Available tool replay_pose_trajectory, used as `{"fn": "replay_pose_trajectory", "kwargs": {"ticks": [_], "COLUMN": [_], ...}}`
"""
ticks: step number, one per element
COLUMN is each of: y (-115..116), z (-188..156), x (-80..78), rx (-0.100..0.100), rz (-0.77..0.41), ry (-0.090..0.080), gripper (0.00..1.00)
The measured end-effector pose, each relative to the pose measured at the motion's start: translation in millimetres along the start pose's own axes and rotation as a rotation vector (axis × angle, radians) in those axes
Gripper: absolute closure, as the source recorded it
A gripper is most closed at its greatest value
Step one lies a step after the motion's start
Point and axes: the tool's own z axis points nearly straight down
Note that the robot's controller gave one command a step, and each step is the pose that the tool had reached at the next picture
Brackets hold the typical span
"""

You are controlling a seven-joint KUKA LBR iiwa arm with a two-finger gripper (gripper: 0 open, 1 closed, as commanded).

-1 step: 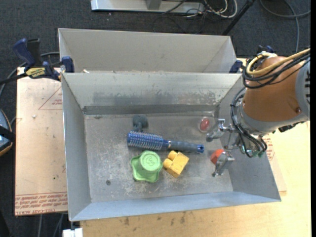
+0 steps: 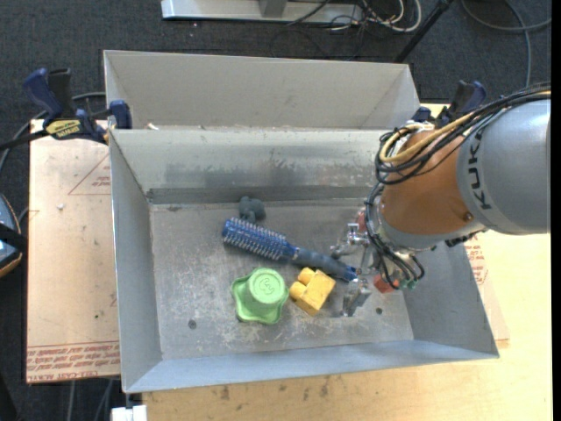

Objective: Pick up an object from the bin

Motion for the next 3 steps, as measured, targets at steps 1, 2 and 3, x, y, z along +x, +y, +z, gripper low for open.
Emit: {"fn": "replay_pose_trajectory", "kwargs": {"ticks": [1,2,3], "y": [65.6,66.9,78.8], "z": [16.0,14.8,-157.9], "x": [-33.2,-34.4,-35.7], "rx": [0.002,0.000,-0.001], "rz": [-0.249,-0.248,-0.494], "ry": [0.002,-0.004,-0.001], "gripper": [0.00,1.00,1.00]}}
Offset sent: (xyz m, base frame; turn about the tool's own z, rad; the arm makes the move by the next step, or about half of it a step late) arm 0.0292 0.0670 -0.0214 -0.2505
